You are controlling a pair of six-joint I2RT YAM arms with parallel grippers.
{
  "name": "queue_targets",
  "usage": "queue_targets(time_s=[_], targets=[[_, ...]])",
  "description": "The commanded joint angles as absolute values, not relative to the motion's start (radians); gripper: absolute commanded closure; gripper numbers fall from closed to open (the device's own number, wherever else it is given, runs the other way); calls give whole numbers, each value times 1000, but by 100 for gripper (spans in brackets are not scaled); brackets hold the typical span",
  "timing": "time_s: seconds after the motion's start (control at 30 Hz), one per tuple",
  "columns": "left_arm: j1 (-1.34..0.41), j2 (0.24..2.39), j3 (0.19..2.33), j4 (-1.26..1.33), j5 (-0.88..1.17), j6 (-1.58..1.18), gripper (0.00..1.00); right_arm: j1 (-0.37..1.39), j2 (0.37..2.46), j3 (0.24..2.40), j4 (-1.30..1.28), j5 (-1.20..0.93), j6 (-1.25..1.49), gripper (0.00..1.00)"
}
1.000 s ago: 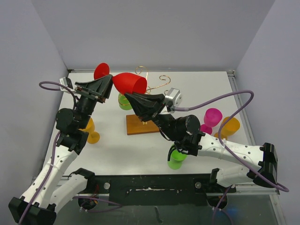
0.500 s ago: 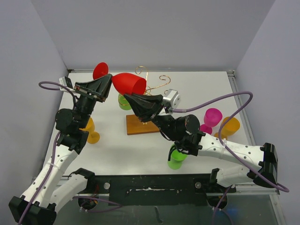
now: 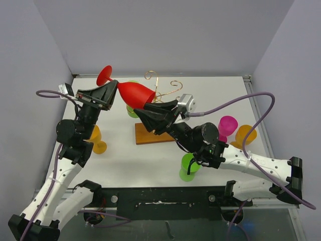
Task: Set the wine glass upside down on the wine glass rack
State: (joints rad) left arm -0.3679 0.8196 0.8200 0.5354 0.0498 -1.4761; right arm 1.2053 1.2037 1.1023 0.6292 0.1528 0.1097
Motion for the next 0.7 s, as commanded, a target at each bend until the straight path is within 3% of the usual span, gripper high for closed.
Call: queue_targets(time_s=[0.0, 0.2, 0.43, 0.67], targets=[[-372, 801, 856, 593, 30, -1414, 100, 1212, 1143, 1095, 611, 138, 193, 67], [-371, 774, 864, 546, 20, -1308, 100, 1212, 1066, 1044, 554, 134, 229, 38], [-371, 734, 947, 458, 61, -1027, 100, 1212, 956, 1075, 293, 196, 260, 31], [-373, 801, 1078, 435, 299, -662, 100, 1210, 944, 1237, 113, 310, 326, 27]])
